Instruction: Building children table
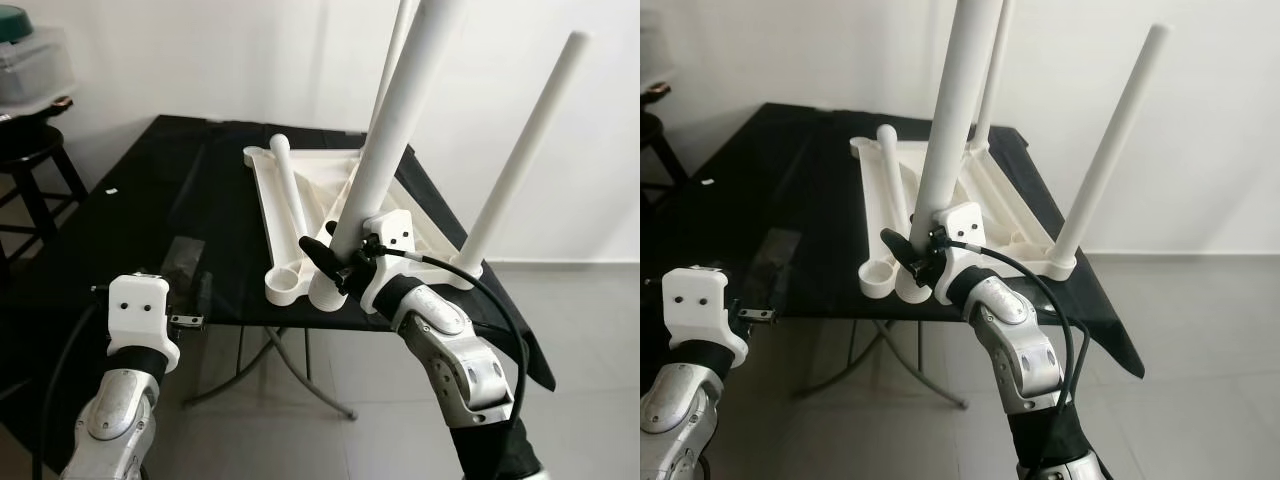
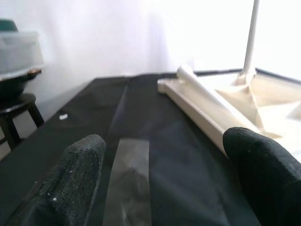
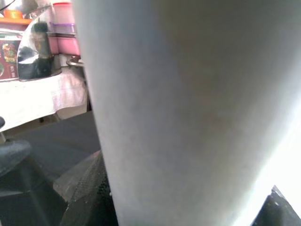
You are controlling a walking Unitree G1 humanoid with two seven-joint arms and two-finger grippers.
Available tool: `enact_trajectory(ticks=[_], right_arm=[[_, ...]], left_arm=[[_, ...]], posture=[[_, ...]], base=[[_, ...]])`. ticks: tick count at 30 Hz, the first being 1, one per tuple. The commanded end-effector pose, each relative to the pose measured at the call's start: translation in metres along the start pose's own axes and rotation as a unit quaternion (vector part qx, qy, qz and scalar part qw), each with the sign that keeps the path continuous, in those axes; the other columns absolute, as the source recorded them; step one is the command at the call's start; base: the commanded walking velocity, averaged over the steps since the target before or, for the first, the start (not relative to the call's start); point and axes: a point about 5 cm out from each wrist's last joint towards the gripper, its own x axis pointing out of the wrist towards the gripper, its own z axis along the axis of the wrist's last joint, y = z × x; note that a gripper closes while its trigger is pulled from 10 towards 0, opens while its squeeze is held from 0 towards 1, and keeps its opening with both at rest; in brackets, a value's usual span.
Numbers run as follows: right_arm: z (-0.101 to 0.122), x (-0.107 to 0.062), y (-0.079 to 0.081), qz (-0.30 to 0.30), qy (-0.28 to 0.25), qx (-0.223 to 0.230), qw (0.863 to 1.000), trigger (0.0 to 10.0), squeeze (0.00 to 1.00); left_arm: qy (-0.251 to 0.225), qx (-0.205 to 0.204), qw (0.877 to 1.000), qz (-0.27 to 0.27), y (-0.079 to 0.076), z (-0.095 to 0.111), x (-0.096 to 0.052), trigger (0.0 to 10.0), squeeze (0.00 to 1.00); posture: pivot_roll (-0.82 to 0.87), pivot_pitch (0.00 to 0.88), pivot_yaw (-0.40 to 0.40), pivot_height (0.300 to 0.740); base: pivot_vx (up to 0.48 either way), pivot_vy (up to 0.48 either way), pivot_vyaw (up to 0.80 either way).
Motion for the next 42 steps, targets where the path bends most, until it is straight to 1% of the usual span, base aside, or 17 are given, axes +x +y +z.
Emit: enact_trajectory(ticks=[1, 5, 6, 10, 11, 15, 22, 26, 31, 32, 33, 35, 37, 38, 40, 41, 42], right_arm=[[0.005, 0.001, 0.003, 0.007, -0.006, -0.014, 1.000, 10.0, 0.00], [0.005, 0.000, 0.005, 0.007, -0.013, -0.015, 1.000, 10.0, 0.00], [0.005, 0.001, 0.007, 0.012, -0.013, 0.001, 1.000, 10.0, 0.00], [0.004, 0.001, 0.010, 0.020, -0.008, -0.006, 1.000, 10.0, 0.00], [0.006, 0.001, 0.011, 0.018, -0.018, 0.008, 1.000, 10.0, 0.00], [0.007, 0.003, 0.008, 0.004, -0.018, -0.001, 1.000, 10.0, 0.00], [0.009, 0.003, 0.006, 0.005, -0.020, -0.001, 1.000, 10.0, 0.00], [0.012, 0.003, 0.009, 0.029, -0.022, 0.000, 0.999, 10.0, 0.00], [0.018, 0.002, 0.009, 0.057, -0.028, -0.006, 0.998, 10.0, 0.00], [0.024, -0.003, 0.007, 0.110, -0.027, -0.023, 0.993, 10.0, 0.00], [0.024, -0.003, 0.007, 0.110, -0.027, -0.023, 0.993, 10.0, 0.00], [0.028, -0.011, 0.005, 0.167, -0.018, -0.036, 0.985, 10.0, 0.00], [0.029, -0.014, 0.004, 0.186, -0.013, -0.035, 0.982, 10.0, 0.00], [0.031, -0.018, 0.002, 0.206, -0.009, -0.040, 0.978, 10.0, 0.00], [0.033, -0.030, -0.005, 0.264, 0.018, -0.055, 0.963, 10.0, 0.00], [0.033, -0.030, -0.005, 0.264, 0.018, -0.055, 0.963, 10.0, 0.00], [0.034, -0.036, -0.008, 0.298, 0.033, -0.057, 0.952, 10.0, 0.00]], left_arm=[[0.007, -0.007, 1.000, 0.000, -0.001, -0.005, -0.002, 10.0, 0.00], [0.005, -0.012, 1.000, 0.003, 0.000, -0.007, -0.003, 10.0, 0.00], [0.005, -0.013, 1.000, 0.002, 0.000, -0.007, -0.003, 10.0, 0.00], [0.003, -0.014, 1.000, -0.002, -0.002, -0.007, -0.003, 10.0, 0.00], [0.002, -0.015, 1.000, -0.003, -0.002, -0.007, -0.002, 10.0, 0.00], [-0.001, -0.017, 1.000, -0.004, -0.003, -0.006, -0.002, 10.0, 0.00], [-0.004, -0.020, 1.000, -0.006, -0.004, -0.006, -0.002, 10.0, 0.00], [0.002, -0.034, 0.999, -0.009, -0.007, -0.009, -0.002, 10.0, 0.00], [0.027, -0.034, 0.999, -0.017, -0.010, -0.018, -0.006, 10.0, 0.00], [0.041, -0.033, 0.998, -0.035, -0.015, -0.024, -0.010, 10.0, 0.00], [0.041, -0.033, 0.998, -0.035, -0.015, -0.024, -0.010, 10.0, 0.00], [0.053, -0.022, 0.997, -0.049, -0.017, -0.029, -0.015, 10.0, 0.00], [0.057, -0.017, 0.997, -0.052, -0.017, -0.031, -0.017, 10.0, 0.00], [0.061, -0.014, 0.997, -0.055, -0.017, -0.033, -0.020, 10.0, 0.00], [0.070, -0.008, 0.996, -0.057, -0.016, -0.037, -0.027, 10.0, 0.00], [0.070, -0.008, 0.996, -0.057, -0.016, -0.037, -0.027, 10.0, 0.00], [0.075, -0.006, 0.996, -0.055, -0.016, -0.038, -0.030, 10.0, 0.00]], posture=[[-0.02, 0.011, -0.088, 0.740], [-0.02, 0.011, -0.087, 0.740], [-0.02, 0.009, -0.085, 0.740], [-0.02, 0.009, -0.086, 0.740], [-0.02, 0.008, -0.087, 0.740], [-0.02, 0.007, -0.087, 0.740], [-0.02, 0.005, -0.089, 0.740], [-0.02, 0.004, -0.090, 0.740], [-0.02, 0.007, -0.086, 0.740], [-0.01, 0.013, -0.083, 0.740], [-0.01, 0.013, -0.083, 0.740], [0.00, 0.024, -0.082, 0.740], [0.00, 0.026, -0.082, 0.740], [0.00, 0.034, -0.083, 0.740], [0.00, 0.049, -0.087, 0.740], [0.00, 0.049, -0.087, 0.740], [0.00, 0.061, -0.088, 0.740]], base=[[0.341, 0.000, 0.56], [0.360, 0.000, 0.79], [0.364, 0.000, 0.00], [0.368, 0.000, 0.00], [0.379, 0.000, 0.00], [0.376, 0.000, 0.00], [0.377, 0.000, 0.00], [0.328, 0.000, 0.00], [0.000, 0.000, 0.00], [0.000, 0.000, 0.00], [0.000, 0.000, 0.00], [0.000, 0.000, 0.00], [0.000, 0.000, 0.00], [0.000, 0.000, 0.00], [0.000, 0.000, 0.00], [0.000, 0.000, 0.00], [0.000, 0.000, 0.00]])
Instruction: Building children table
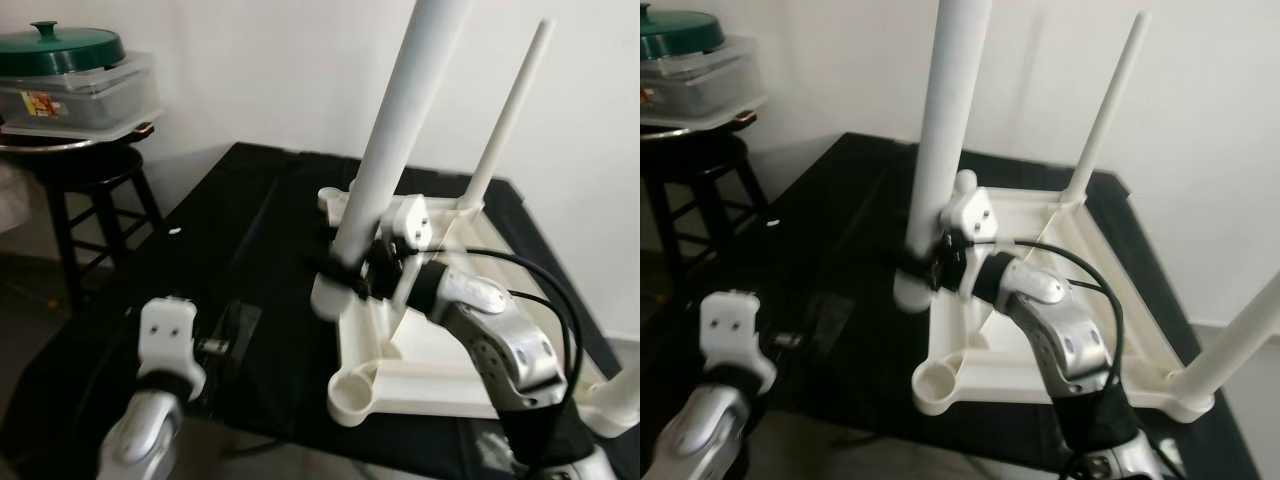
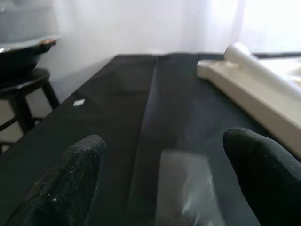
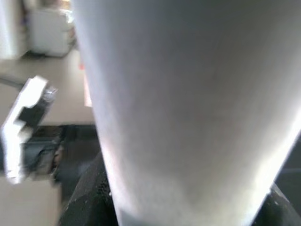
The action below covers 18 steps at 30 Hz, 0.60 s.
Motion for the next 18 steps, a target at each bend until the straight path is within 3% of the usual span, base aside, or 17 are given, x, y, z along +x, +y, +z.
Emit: enact_trajectory(ticks=[1, 5, 9, 13, 18], right_arm=[[0.006, -0.004, 0.003, 0.040, -0.002, -0.001, 0.999, 10.0, 0.00], [0.014, -0.022, 0.007, 0.153, 0.005, 0.036, 0.988, 10.0, 0.00], [0.012, -0.025, 0.007, 0.187, 0.016, 0.042, 0.981, 10.0, 0.00], [0.010, -0.020, 0.007, 0.221, 0.029, 0.045, 0.974, 10.0, 0.00], [0.017, -0.006, 0.015, 0.270, 0.016, 0.030, 0.962, 10.0, 0.00]], left_arm=[[0.000, 0.010, 1.000, -0.004, 0.000, 0.000, -0.002, 10.0, 0.00], [0.003, 0.028, 1.000, -0.003, 0.001, 0.002, -0.009, 10.0, 0.00], [0.004, 0.037, 0.999, -0.007, 0.001, 0.003, -0.013, 10.0, 0.00], [0.002, 0.060, 0.998, -0.018, 0.002, 0.009, -0.024, 10.0, 0.00], [0.004, 0.062, 0.998, -0.019, 0.003, 0.014, -0.028, 10.0, 0.00]], posture=[[0.00, 0.061, -0.088, 0.740], [0.00, 0.110, -0.085, 0.740], [0.01, 0.140, -0.078, 0.740], [0.01, 0.200, -0.066, 0.740], [0.01, 0.243, -0.059, 0.740]], base=[[0.000, 0.000, 0.00], [0.000, 0.000, -0.60], [0.000, 0.000, -0.80], [0.000, 0.000, -0.80], [0.000, 0.000, 0.00]])
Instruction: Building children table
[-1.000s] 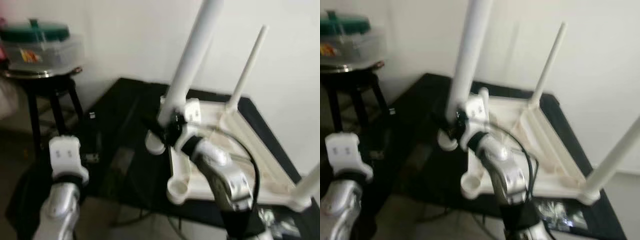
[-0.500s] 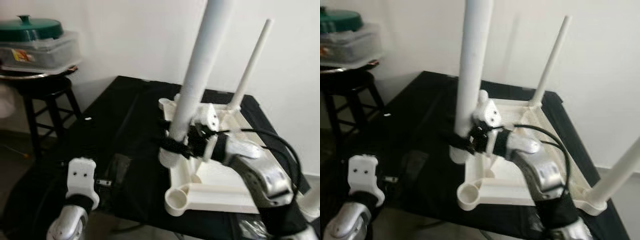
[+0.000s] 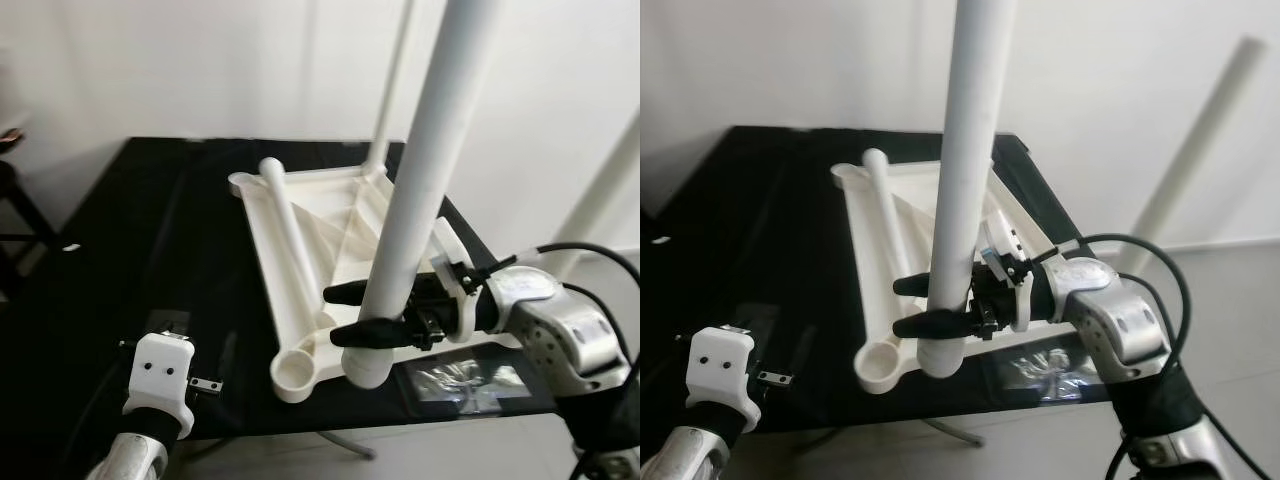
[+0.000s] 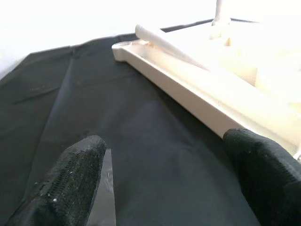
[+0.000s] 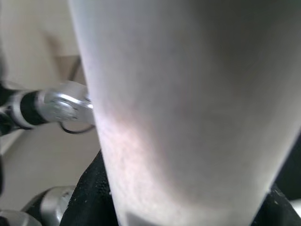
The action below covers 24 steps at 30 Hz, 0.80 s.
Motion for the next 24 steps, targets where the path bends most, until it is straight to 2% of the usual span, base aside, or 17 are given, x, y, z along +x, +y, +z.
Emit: enact_trajectory(ticks=[1, 3, 5, 10, 11, 16, 20, 21, 24], right_arm=[[0.005, 0.009, 0.003, 0.035, 0.000, -0.018, 0.999, 10.0, 0.00], [0.009, 0.020, 0.004, 0.069, -0.005, -0.021, 0.997, 10.0, 0.00], [0.010, 0.022, 0.005, 0.079, -0.006, -0.021, 0.997, 10.0, 0.00], [0.012, 0.029, 0.005, 0.114, -0.007, -0.025, 0.993, 10.0, 0.00], [0.013, 0.033, 0.004, 0.127, -0.009, -0.029, 0.991, 10.0, 0.00], [0.014, 0.037, 0.004, 0.135, -0.005, -0.040, 0.990, 10.0, 0.00], [0.019, 0.057, 0.013, 0.148, -0.003, -0.078, 0.986, 10.0, 0.00], [0.019, 0.057, 0.013, 0.148, -0.003, -0.078, 0.986, 10.0, 0.00], [0.009, 0.069, 0.012, 0.143, 0.009, -0.092, 0.985, 10.0, 0.00]], left_arm=[[0.007, 0.014, 1.000, -0.003, 0.002, 0.001, -0.003, 10.0, 0.00], [0.009, 0.016, 1.000, 0.001, 0.004, 0.004, -0.005, 10.0, 0.00], [0.010, 0.017, 1.000, 0.004, 0.004, 0.005, -0.006, 10.0, 0.00], [0.015, 0.020, 1.000, 0.012, 0.004, 0.006, -0.009, 10.0, 0.00], [0.019, 0.012, 0.999, 0.038, 0.008, 0.007, -0.011, 10.0, 0.00], [0.025, 0.007, 0.998, 0.053, 0.012, 0.005, -0.011, 10.0, 0.00], [0.034, 0.026, 0.995, 0.087, 0.019, 0.005, -0.009, 10.0, 0.00], [0.034, 0.026, 0.995, 0.087, 0.019, 0.005, -0.009, 10.0, 0.00], [0.042, 0.028, 0.993, 0.103, 0.024, 0.003, -0.009, 10.0, 0.00]], posture=[[0.01, 0.243, -0.059, 0.740], [0.01, 0.266, -0.063, 0.740], [0.01, 0.266, -0.063, 0.740], [0.02, 0.272, -0.076, 0.740], [0.02, 0.270, -0.078, 0.740], [0.02, 0.271, -0.083, 0.740], [0.01, 0.274, -0.089, 0.740], [0.01, 0.274, -0.089, 0.740], [0.02, 0.282, -0.096, 0.740]], base=[[0.000, 0.000, 0.00], [0.000, 0.000, 0.00], [0.000, 0.000, 0.00], [0.000, -0.446, 0.00], [0.000, 0.000, 0.00], [0.000, 0.000, 0.00], [0.000, 0.000, 0.00], [0.000, 0.000, 0.00], [0.000, 0.000, 0.00]])
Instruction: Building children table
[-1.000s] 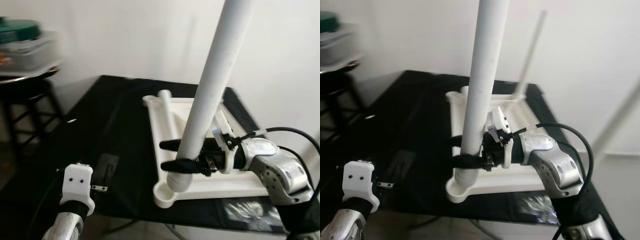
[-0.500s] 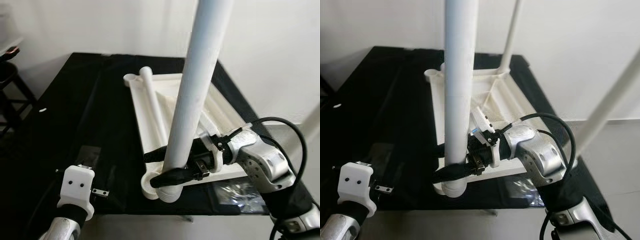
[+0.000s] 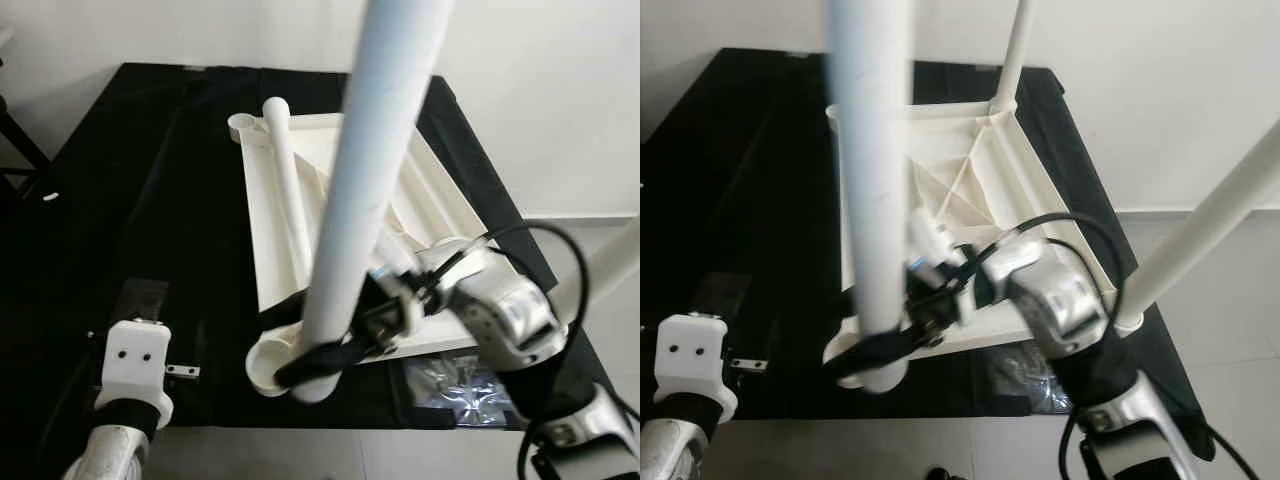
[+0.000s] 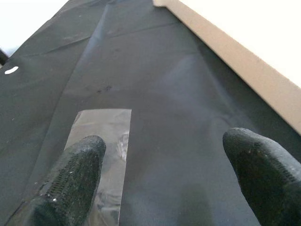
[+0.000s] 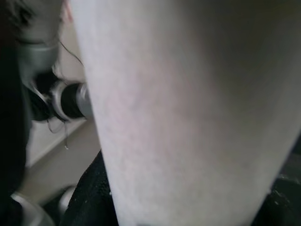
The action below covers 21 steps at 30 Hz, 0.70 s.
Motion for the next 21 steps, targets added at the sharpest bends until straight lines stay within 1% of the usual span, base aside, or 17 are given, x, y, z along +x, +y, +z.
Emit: enact_trajectory(ticks=[1, 2, 3, 4, 10, 13, 15, 21], right_arm=[[-0.003, 0.004, 0.002, 0.005, 0.006, -0.009, 1.000, 10.0, 0.00], [-0.005, 0.006, 0.001, 0.004, 0.009, -0.010, 1.000, 10.0, 0.00], [-0.008, 0.008, -0.003, -0.005, 0.010, -0.010, 1.000, 10.0, 0.00], [-0.011, 0.009, -0.007, -0.010, 0.010, -0.008, 1.000, 10.0, 0.00], [-0.014, 0.010, -0.011, -0.009, 0.010, -0.005, 1.000, 10.0, 0.00], [-0.014, 0.007, -0.015, -0.011, 0.011, -0.003, 1.000, 10.0, 0.00], [-0.014, 0.001, -0.020, -0.012, 0.014, 0.002, 1.000, 10.0, 0.00], [-0.015, -0.007, -0.025, -0.005, 0.024, 0.004, 1.000, 10.0, 0.00]], left_arm=[[0.016, 0.008, 1.000, 0.015, 0.004, -0.004, -0.003, 10.0, 0.00], [0.017, 0.010, 1.000, 0.017, 0.005, -0.004, -0.003, 10.0, 0.00], [0.014, 0.004, 1.000, 0.017, 0.005, -0.003, -0.003, 10.0, 0.00], [0.015, 0.002, 1.000, 0.017, 0.005, -0.002, -0.004, 10.0, 0.00], [0.016, 0.007, 1.000, 0.018, 0.004, 0.000, -0.006, 10.0, 0.00], [0.014, 0.016, 1.000, 0.019, 0.005, 0.002, -0.007, 10.0, 0.00], [0.013, 0.027, 0.999, 0.021, 0.005, 0.003, -0.008, 10.0, 0.00], [0.011, 0.027, 0.999, 0.024, 0.006, 0.004, -0.010, 10.0, 0.00]], posture=[[0.02, 0.282, -0.096, 0.740], [0.02, 0.282, -0.096, 0.740], [0.02, 0.287, -0.097, 0.740], [0.02, 0.290, -0.098, 0.740], [0.03, 0.307, -0.104, 0.740], [0.03, 0.319, -0.105, 0.740], [0.03, 0.327, -0.107, 0.740], [0.03, 0.333, -0.110, 0.740]], base=[[0.000, 0.000, 0.00], [0.000, 0.000, 0.00], [0.000, 0.480, 0.00], [0.000, 0.000, 0.00], [0.000, 0.000, 0.00], [0.000, 0.000, 0.00], [0.000, 0.000, 0.00], [0.000, 0.000, 0.00]])
